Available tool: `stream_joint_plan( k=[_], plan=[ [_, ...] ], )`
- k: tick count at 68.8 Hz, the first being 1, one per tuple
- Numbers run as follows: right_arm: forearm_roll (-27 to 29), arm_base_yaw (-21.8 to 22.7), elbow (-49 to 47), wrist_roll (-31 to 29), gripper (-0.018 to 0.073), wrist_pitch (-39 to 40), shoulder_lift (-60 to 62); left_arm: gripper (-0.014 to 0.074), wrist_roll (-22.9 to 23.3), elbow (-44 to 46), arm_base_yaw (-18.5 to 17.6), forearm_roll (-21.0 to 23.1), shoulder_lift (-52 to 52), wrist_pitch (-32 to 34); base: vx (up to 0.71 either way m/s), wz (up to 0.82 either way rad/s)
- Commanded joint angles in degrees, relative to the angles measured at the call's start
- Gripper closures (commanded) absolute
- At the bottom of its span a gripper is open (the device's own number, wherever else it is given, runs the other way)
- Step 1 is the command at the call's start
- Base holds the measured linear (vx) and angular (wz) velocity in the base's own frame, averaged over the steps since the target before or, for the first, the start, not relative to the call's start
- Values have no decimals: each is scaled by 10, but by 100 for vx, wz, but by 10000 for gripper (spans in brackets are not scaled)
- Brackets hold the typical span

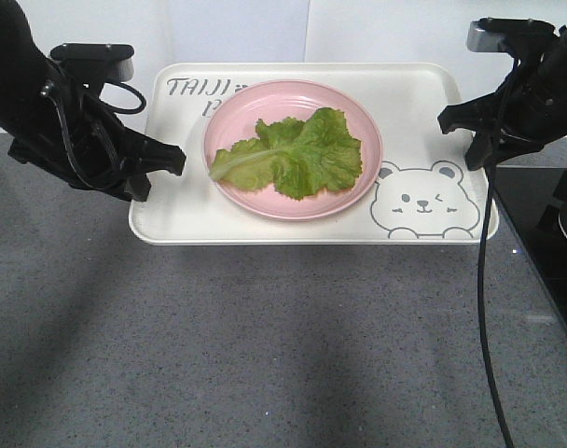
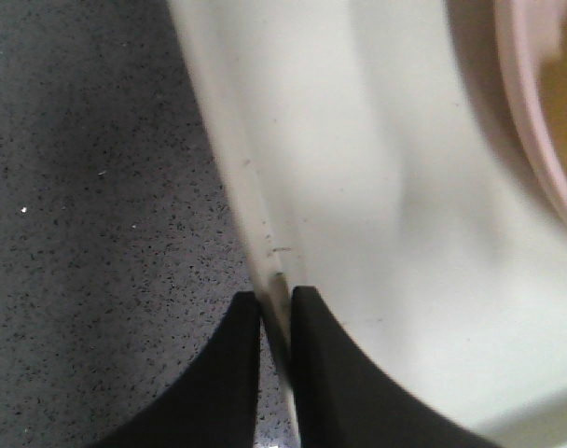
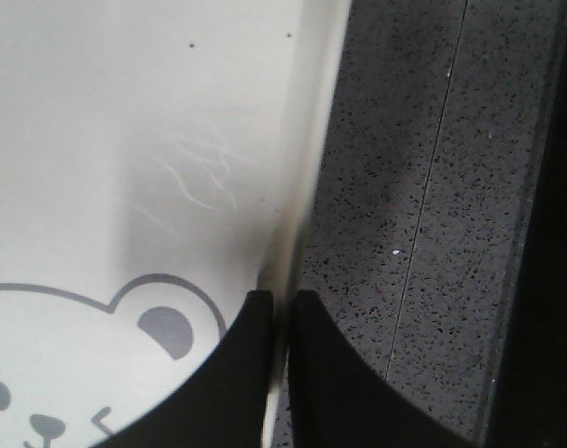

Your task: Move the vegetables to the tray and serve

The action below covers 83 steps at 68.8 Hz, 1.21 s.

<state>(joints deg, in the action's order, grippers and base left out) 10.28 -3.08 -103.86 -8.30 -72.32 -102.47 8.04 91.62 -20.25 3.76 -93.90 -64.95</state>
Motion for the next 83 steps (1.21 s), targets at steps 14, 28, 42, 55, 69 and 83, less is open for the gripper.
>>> stream_joint_plan(
  k=[14, 28, 42, 55, 69, 83],
  plan=[
    [24, -1, -15, -21, 565, -12, 32, 602, -13, 21, -7, 21, 29, 39, 0, 0],
    [24, -1, -15, -21, 565, -12, 32, 602, -13, 21, -7, 21, 29, 39, 0, 0],
    [24, -1, -15, -21, 565, -12, 32, 602, -13, 21, -7, 21, 29, 39, 0, 0],
    [24, -1, -15, -21, 565, -12, 32, 602, -13, 21, -7, 21, 29, 39, 0, 0],
    [24, -1, -15, -21, 565, -12, 32, 602, -13, 21, -7, 21, 29, 39, 0, 0],
    [24, -1, -15, -21, 565, -12, 32, 602, -13, 21, -7, 21, 29, 39, 0, 0]
  ],
)
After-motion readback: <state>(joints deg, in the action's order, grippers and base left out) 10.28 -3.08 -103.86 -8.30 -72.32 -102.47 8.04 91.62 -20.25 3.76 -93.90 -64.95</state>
